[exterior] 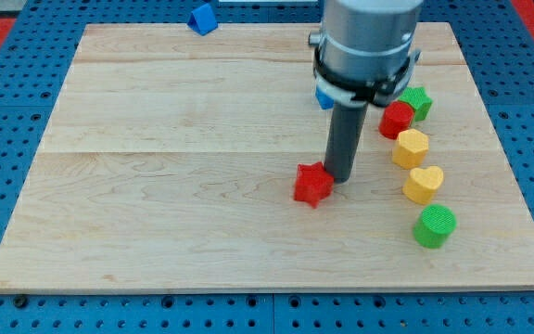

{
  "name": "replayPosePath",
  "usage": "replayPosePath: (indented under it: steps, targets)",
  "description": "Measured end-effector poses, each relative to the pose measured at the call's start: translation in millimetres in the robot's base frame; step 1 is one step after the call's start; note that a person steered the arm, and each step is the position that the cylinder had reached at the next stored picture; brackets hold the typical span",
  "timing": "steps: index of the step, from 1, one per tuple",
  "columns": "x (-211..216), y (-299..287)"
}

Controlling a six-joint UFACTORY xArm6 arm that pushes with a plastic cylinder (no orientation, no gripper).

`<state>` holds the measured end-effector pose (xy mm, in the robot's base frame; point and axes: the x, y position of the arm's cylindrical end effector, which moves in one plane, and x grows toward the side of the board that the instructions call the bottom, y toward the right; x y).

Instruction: Move your arm to the bottom right corner of the board

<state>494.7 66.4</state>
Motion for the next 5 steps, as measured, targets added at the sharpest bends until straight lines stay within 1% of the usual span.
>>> replayPosePath:
  steps: [1, 2, 3, 4, 5]
  targets:
    - [26.2, -51.0]
    - [45.2, -43.0]
    - [105.9, -12.2]
    - [116.6, 63.5]
    - [101.1, 148.2]
